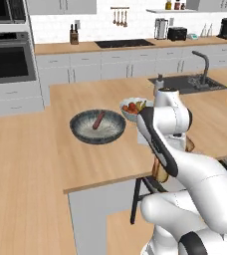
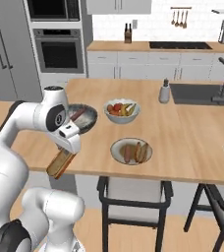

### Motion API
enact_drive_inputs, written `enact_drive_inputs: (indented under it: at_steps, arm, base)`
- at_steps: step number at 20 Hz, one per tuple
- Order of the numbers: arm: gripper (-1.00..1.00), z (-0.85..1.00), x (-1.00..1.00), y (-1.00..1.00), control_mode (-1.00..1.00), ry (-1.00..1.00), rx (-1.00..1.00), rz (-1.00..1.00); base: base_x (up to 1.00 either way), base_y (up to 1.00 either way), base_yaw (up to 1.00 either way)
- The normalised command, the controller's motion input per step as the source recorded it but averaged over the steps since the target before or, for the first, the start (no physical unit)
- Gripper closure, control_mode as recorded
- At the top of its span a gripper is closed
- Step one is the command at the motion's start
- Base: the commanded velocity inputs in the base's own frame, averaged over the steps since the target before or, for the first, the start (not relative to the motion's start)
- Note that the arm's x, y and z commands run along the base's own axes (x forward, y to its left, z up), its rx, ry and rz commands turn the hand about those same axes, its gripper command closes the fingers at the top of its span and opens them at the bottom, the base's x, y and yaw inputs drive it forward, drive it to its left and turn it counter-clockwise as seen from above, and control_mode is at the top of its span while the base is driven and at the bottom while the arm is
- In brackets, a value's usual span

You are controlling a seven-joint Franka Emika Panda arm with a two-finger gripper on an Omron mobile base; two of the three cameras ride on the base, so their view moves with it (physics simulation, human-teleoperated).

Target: Place one bun and one sausage from the bowl on each plate.

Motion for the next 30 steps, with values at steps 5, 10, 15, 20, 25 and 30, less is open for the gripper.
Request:
enact_drive_inputs:
  at_steps: [5, 10, 15, 20, 25, 30]
  arm:
    - [1.00, 0.00, 0.00, 0.00, 1.00, 0.00, 0.00, 0.00]
    - [1.00, 0.00, 0.00, 0.00, 1.00, 0.00, 0.00, 0.00]
    - [1.00, 0.00, 0.00, 0.00, 1.00, 0.00, 0.00, 0.00]
    - [1.00, 0.00, 0.00, 0.00, 1.00, 0.00, 0.00, 0.00]
    - [1.00, 0.00, 0.00, 0.00, 1.00, 0.00, 0.00, 0.00]
    - [1.00, 0.00, 0.00, 0.00, 1.00, 0.00, 0.00, 0.00]
  base:
    - [0.00, -1.00, 0.00]
    - [0.00, -1.00, 0.00]
    - [0.00, -1.00, 0.00]
    - [0.01, -1.00, 0.01]
    - [0.20, -1.00, 0.02]
    - [0.28, -0.34, 0.02]
